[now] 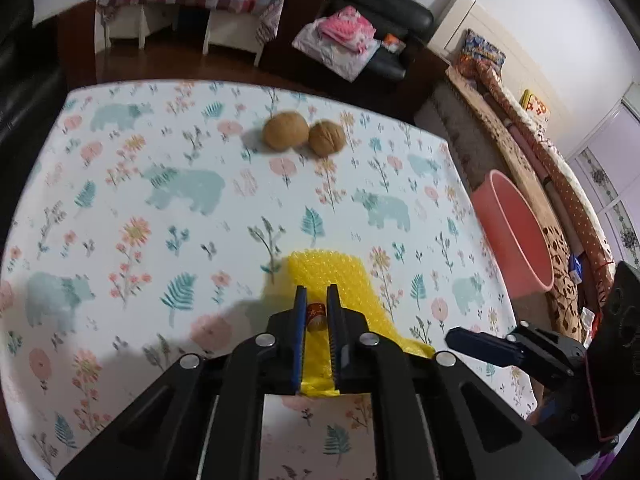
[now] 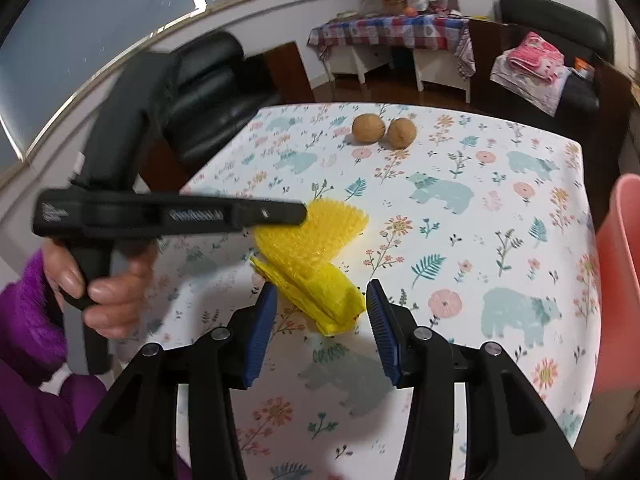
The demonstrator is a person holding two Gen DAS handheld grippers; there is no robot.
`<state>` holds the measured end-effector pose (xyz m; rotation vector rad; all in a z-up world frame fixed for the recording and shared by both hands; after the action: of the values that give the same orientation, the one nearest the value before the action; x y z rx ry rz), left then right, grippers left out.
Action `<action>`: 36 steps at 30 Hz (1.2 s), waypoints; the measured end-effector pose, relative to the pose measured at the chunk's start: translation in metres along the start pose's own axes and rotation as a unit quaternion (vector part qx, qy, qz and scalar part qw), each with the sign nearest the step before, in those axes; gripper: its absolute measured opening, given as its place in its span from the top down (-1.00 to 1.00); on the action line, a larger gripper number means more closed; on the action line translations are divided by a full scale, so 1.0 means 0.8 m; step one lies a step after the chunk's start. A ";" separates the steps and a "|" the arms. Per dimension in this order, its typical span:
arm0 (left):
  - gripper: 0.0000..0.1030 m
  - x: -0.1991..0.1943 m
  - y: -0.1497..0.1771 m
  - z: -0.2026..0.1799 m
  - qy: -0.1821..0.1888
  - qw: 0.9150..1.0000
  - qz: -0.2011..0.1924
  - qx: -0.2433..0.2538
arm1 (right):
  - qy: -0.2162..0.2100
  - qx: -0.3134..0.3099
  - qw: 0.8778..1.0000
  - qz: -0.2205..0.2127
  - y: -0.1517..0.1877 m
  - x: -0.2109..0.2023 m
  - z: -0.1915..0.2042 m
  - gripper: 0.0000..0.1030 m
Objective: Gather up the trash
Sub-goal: 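Grasp the yellow bubble mesh with the left tool while the right tool grasps the yellow cloth, then carry the bubble mesh and yellow cloth with both tools over the pink bucket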
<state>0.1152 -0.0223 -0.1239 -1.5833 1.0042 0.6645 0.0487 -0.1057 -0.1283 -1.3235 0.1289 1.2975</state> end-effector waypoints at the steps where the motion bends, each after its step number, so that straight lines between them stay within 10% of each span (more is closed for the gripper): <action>1: 0.84 -0.004 -0.002 0.003 0.002 1.000 -0.005 -0.003 | -0.001 -0.002 1.000 0.005 0.000 0.004 -0.001 0.09; 23: 0.84 -0.055 -0.011 0.057 -0.004 0.997 -0.044 -0.057 | 0.024 -0.116 0.991 0.069 -0.009 0.047 0.012 0.10; 27: 0.84 -0.056 -0.012 0.056 -0.004 0.997 -0.044 -0.056 | 0.028 -0.115 0.991 0.068 -0.007 0.047 0.009 0.54; 36: 0.84 -0.061 -0.014 0.039 0.001 0.998 -0.050 -0.045 | 0.025 -0.073 0.997 0.031 -0.002 0.020 0.000 0.80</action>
<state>0.1038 0.0209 -0.0856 -1.7011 0.9012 0.6464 0.0559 -0.0956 -0.1386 -1.4873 0.1121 1.3474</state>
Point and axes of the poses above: each gripper's, at about its wrist camera, not at the fingertips, and x roughly the way its jaws point, z to its left, y to its underside, the point moved 8 cm from there along x, roughly the way its jaws point, and after that the axes turned 8 degrees about -y, right-handed, at the moved point
